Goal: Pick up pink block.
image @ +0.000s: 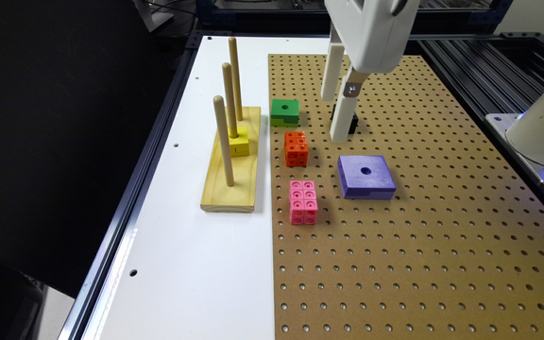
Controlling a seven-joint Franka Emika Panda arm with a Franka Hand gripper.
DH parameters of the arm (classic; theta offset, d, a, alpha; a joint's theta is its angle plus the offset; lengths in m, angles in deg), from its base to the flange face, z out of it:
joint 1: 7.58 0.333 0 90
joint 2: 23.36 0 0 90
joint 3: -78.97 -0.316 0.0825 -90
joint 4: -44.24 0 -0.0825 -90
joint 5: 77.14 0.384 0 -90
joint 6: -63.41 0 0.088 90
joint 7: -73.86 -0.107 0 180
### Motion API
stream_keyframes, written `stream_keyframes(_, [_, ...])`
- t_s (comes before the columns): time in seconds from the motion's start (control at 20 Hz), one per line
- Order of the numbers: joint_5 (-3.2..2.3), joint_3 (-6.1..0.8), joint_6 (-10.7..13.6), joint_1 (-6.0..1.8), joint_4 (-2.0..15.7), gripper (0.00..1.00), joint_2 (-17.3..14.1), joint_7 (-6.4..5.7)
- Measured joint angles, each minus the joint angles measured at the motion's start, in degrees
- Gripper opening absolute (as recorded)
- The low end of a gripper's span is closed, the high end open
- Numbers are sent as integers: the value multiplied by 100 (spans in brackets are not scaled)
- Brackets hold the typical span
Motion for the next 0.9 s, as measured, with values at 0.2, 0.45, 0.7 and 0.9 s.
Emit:
stream_keyframes(0.2, [0, -99, 0, 0, 46, 100, -19, -98])
stream_keyframes(0.45, [0, -152, 0, 0, 74, 100, -33, -153])
stream_keyframes(0.7, [0, -224, 0, 0, 131, 100, -85, -218])
stream_keyframes(0.9, [0, -317, 0, 0, 214, 100, -162, -314])
